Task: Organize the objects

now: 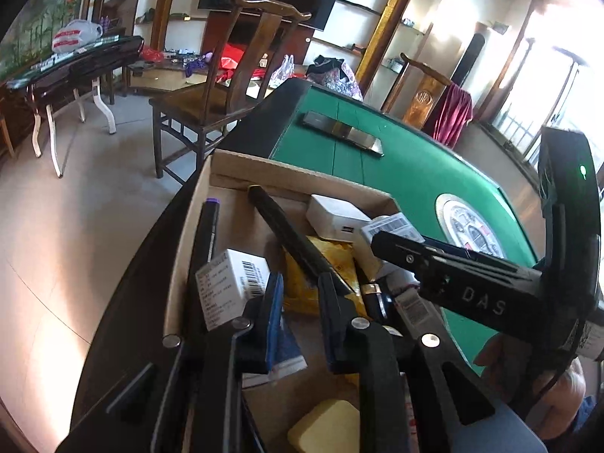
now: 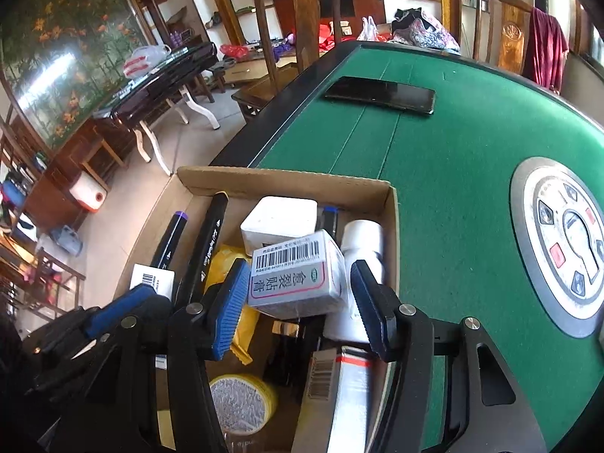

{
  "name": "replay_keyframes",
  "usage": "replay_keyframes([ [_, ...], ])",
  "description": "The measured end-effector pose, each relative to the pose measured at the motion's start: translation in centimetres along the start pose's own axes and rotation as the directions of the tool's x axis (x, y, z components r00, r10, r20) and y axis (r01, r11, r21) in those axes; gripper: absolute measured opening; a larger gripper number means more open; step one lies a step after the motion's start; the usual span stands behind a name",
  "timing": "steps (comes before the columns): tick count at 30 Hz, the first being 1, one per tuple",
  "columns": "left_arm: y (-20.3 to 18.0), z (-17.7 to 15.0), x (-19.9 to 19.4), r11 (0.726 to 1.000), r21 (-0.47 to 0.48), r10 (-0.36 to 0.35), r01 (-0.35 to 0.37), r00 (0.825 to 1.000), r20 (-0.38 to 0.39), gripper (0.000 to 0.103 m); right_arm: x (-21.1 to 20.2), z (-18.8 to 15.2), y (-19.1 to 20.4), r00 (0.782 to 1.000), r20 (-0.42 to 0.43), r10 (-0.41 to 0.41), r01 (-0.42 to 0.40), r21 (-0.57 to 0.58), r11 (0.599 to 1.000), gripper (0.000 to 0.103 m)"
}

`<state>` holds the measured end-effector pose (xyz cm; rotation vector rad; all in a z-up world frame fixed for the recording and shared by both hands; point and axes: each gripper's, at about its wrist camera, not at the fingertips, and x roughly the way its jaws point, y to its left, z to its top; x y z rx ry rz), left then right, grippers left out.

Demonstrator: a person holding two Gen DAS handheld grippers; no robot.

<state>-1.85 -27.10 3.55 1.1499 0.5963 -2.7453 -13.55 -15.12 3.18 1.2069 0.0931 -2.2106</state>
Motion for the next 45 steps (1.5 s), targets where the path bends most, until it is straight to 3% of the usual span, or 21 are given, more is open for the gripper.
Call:
replay_keyframes([
  [3,-0.3,-0.4,-1.2,1.0,-0.006,-0.017,0.017,0.999,0.029,0.03,-1.3,-0.7,0.1,1.0,0.025,0.011,-0.011,-0.019,1.0,0.056],
  [5,-0.7,-0.8,-2.2,1.0,-0.007,-0.016,0.016,0.998,0.054,0.05,-2.0,-1.2,0.2,0.999,0.036,0.026,-0.025,-0.024,0.999,0.057],
  [10,-2.3,-2.5,-5.1,0.999,0.017,0.024,-0.028,0.982,0.188,0.076,-4.5,-3.5,0.2,0.995,0.08,0.065,-0.062,-0.039,0.997,0.057],
  [13,-3.2,-3.7,-6.6,0.992,0.022,0.11,-0.122,0.948,0.3,0.081,-6.4,-5.4,0.2,0.989,0.13,0.069,-0.062,-0.052,0.997,0.057],
  [18,-4.0,-5.4,-8.2,0.97,-0.033,0.235,-0.242,0.883,0.407,0.083,-9.5,-8.9,0.6,0.969,0.247,0.002,0.023,-0.097,0.995,0.057],
  [21,-4.3,-6.1,-8.9,0.959,-0.042,0.269,-0.279,0.861,0.432,0.089,-11.2,-10.4,0.4,0.952,0.306,-0.023,0.058,-0.105,0.993,0.058],
  [23,-4.4,-6.5,-9.2,0.957,-0.04,0.274,-0.287,0.85,0.45,0.101,-12.2,-11.3,0.3,0.937,0.345,-0.051,0.09,-0.101,0.991,0.066],
  [25,-4.6,-7.0,-9.7,0.951,-0.03,0.286,-0.308,0.837,0.466,0.102,-13.3,-12.3,0.3,0.919,0.388,-0.062,0.106,-0.093,0.99,0.071],
  [29,-5.8,-7.9,-10.5,0.922,0.009,0.333,-0.388,0.804,0.493,0.103,-14.2,-13.9,0.7,0.914,0.396,-0.087,0.141,-0.109,0.984,0.072],
  [32,-6.3,-8.2,-10.8,0.918,0.025,0.333,-0.395,0.806,0.489,0.103,-14.3,-15.0,0.6,0.92,0.383,-0.086,0.14,-0.117,0.983,0.072],
  [36,-5.8,-8.3,-11.4,0.937,-0.028,0.325,-0.347,0.842,0.43,0.102,-15.0,-16.3,0.5,0.92,0.381,-0.086,0.137,-0.11,0.984,0.072],
  [40,-5.6,-8.4,-11.6,0.928,-0.032,0.347,-0.371,0.831,0.435,0.102,-16.2,-17.3,0.4,0.91,0.404,-0.092,0.15,-0.114,0.982,0.072],
  [44,-6.5,-8.9,-11.6,0.902,0.036,0.369,-0.43,0.813,0.45,0.102,-16.9,-17.8,0.6,0.904,0.417,-0.095,0.158,-0.119,0.98,0.072],
  [45,-6.9,-8.8,-11.5,0.894,0.073,0.368,-0.441,0.818,0.442,0.102,-16.9,-17.9,0.6,0.903,0.418,-0.096,0.16,-0.12,0.98,0.072],
])
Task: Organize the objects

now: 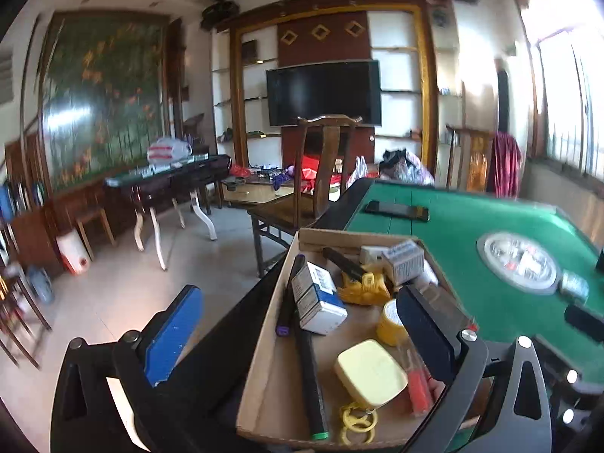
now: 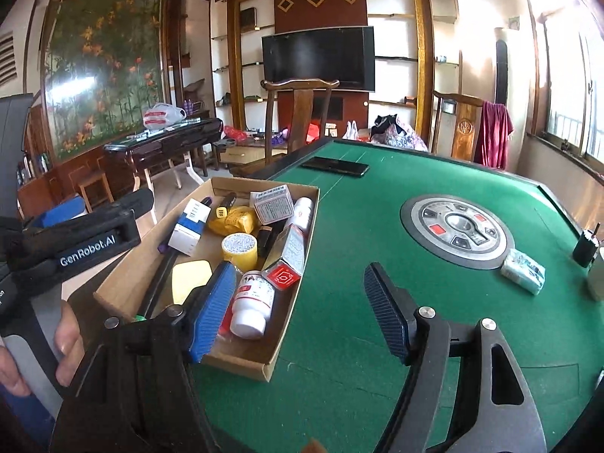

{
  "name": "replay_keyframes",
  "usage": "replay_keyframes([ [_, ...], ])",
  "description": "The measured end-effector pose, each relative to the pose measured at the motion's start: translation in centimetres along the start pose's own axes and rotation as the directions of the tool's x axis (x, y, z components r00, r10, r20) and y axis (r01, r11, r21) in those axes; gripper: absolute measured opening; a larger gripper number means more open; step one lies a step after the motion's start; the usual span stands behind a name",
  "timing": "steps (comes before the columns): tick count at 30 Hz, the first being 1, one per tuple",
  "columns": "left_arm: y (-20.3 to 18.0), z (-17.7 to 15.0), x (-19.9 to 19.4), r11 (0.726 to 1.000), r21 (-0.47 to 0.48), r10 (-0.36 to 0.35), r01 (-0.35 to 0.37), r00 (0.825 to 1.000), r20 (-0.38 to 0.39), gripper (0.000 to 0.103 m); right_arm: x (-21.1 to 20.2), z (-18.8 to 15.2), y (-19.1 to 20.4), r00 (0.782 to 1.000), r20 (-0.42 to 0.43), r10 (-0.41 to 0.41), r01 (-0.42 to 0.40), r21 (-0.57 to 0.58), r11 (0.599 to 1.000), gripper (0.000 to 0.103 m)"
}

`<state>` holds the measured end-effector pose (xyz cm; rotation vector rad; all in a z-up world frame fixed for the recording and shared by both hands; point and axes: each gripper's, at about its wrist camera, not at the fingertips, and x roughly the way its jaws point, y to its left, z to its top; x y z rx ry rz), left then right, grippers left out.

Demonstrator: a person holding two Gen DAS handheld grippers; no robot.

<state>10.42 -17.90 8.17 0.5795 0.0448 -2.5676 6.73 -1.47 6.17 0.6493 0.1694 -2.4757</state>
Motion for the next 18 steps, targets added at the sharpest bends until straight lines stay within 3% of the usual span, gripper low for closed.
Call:
replay_keyframes([
  [4,-1.3,-0.1,-0.2,0.992,0.118,-0.037,0.039,0.999,-0.015,0.102,0.0,0.0,0.2,1.0,-0.001,0.002,-0.002,0.004,1.0,0.072],
  [9,-0.7,-0.4,-0.3,0.993,0.088,-0.077,0.078,0.997,-0.014,0.102,-0.1,-0.1,1.1,1.0,0.006,-0.007,0.007,-0.015,1.0,0.072],
  [18,0.3,-0.6,-0.1,0.996,0.063,-0.067,0.067,0.998,-0.011,0.102,-0.1,-0.2,1.6,1.0,-0.003,-0.009,0.009,-0.021,1.0,0.072],
])
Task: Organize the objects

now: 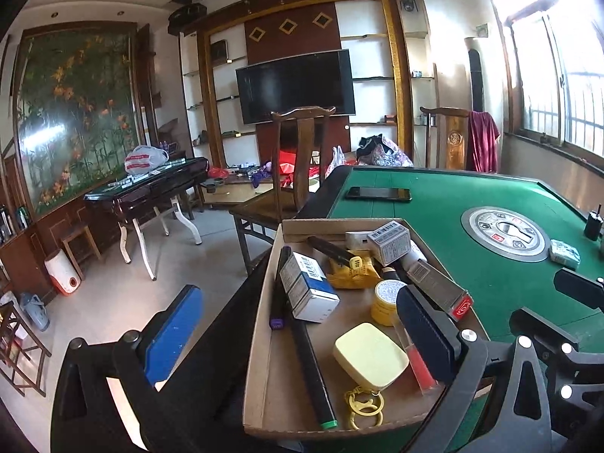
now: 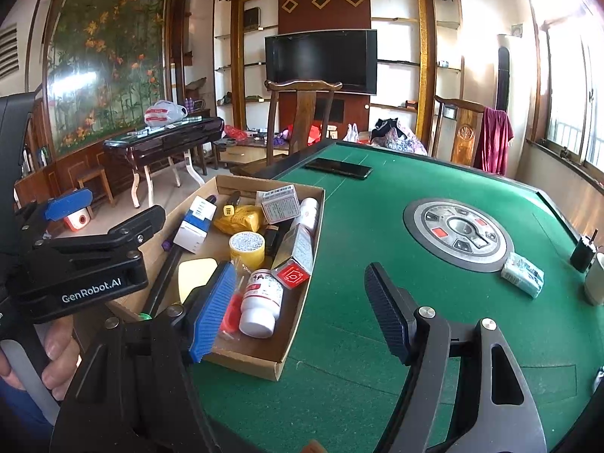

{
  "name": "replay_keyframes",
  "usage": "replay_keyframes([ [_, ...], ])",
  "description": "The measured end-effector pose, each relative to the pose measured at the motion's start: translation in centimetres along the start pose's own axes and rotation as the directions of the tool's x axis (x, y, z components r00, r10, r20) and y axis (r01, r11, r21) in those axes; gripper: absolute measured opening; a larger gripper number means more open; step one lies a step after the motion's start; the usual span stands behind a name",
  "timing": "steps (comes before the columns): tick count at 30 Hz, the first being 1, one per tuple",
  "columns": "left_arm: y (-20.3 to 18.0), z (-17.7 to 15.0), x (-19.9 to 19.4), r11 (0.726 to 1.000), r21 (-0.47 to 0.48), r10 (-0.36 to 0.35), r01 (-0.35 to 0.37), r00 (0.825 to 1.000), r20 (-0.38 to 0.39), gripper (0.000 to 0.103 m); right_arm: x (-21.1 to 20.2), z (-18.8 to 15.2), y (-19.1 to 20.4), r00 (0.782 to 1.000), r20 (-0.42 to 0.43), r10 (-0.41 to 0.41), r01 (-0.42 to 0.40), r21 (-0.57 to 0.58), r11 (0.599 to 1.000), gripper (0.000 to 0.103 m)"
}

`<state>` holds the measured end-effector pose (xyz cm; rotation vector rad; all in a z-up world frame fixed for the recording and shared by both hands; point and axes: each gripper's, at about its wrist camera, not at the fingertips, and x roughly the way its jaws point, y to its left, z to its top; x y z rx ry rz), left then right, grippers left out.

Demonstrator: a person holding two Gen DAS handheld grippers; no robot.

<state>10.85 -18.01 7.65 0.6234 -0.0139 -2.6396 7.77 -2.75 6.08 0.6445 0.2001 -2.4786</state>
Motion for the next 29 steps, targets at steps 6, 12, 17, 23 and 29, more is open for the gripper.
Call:
replay_keyframes([
  [6,-0.09,-0.12,-0.22,1.0,0.008,0.001,-0.001,1.0,0.007,0.102,0.17,-0.22,0.17,1.0,-0.01,-0.001,0.001,-0.003,1.0,0.072],
  [12,0.16,0.08,-0.5,1.0,0.002,0.002,-0.002,1.0,0.016,0.102,0.19,-0.15,0.37,1.0,-0.013,-0.002,0.002,-0.002,1.0,0.072],
  [17,0.35,0.18,-0.47,1.0,-0.002,0.006,-0.006,1.0,0.016,0.102,0.28,-0.26,0.29,1.0,-0.017,-0.002,0.002,0.0,1.0,0.072],
  [23,0.64,0.1,-0.39,1.0,-0.004,0.002,-0.002,1.0,0.005,0.102,0.32,-0.38,0.26,1.0,-0.022,-0.002,0.002,0.005,1.0,0.072],
  [29,0.54,-0.04,-0.4,1.0,0.003,0.0,0.0,1.0,0.01,0.102,0.33,-0.42,0.24,1.0,-0.023,-0.002,0.002,0.006,1.0,0.072],
])
